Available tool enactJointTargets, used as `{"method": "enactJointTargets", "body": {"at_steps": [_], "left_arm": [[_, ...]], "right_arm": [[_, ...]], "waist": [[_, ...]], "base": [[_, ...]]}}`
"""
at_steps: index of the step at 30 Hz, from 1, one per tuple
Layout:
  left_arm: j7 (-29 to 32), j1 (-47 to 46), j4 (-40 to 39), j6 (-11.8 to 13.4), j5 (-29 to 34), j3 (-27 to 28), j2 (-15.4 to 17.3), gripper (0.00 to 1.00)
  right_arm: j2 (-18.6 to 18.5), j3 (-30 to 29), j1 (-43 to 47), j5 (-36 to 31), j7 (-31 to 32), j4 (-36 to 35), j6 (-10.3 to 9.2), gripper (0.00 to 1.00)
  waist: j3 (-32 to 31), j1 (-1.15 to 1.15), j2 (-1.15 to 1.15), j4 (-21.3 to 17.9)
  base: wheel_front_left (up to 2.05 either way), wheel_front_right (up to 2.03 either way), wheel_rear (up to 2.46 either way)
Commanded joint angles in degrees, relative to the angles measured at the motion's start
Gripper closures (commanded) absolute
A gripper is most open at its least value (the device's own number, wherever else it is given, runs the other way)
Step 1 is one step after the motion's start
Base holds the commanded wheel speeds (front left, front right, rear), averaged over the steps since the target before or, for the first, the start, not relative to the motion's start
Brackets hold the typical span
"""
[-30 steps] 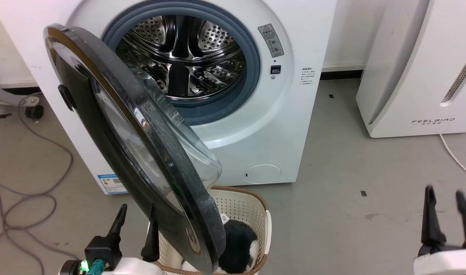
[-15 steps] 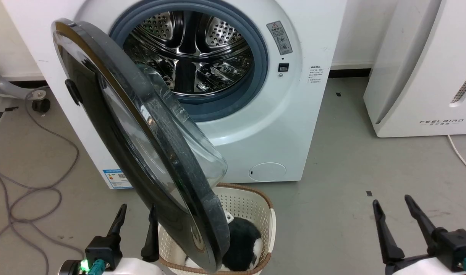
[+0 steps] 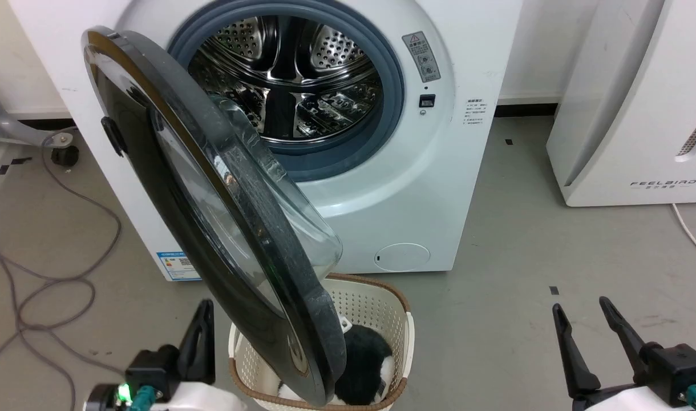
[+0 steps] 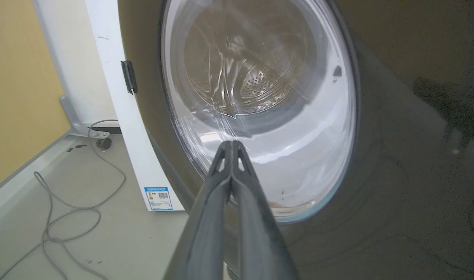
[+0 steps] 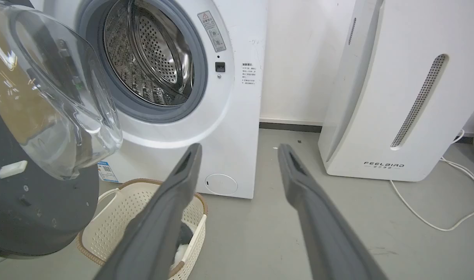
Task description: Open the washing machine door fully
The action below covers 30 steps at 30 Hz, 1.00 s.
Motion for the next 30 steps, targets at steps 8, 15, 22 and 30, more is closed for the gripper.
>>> {"method": "enactJointTargets", "body": {"at_steps": [8, 15, 22, 30], "left_arm": [[-0.3, -1.97, -11.49, 1.06, -0.18, 1.24, 0.12, 1.0], [-0.3, -4.39, -26.33, 1.82, 1.19, 0.7, 0.17, 1.0], [-0.3, -6.69, -38.23, 0.6, 1.69, -3.81, 0.07, 1.0], [2.48, -6.16, -44.4, -1.19, 0.03, -12.96, -0.07, 1.0]], "right_arm": [[0.24, -0.64, 0.51, 1.26, -0.66, 0.64, 0.03, 0.0], [0.25, -0.93, 0.6, 1.41, -0.68, 1.15, 0.03, 0.0], [0.25, -1.06, 0.73, 1.83, -0.46, 1.67, 0.03, 0.0], [0.25, -1.06, 1.06, 2.13, -0.17, 2.2, 0.03, 0.0]], "waist": [[-0.03, 0.0, 0.0, 0.5], [-0.22, 0.0, 0.0, 0.51], [-0.31, 0.0, 0.0, 0.14], [-0.35, 0.0, 0.0, -0.4]], "base": [[0.0, 0.0, 0.0], [0.0, 0.0, 0.0], [0.0, 0.0, 0.0], [0.0, 0.0, 0.0]]}}
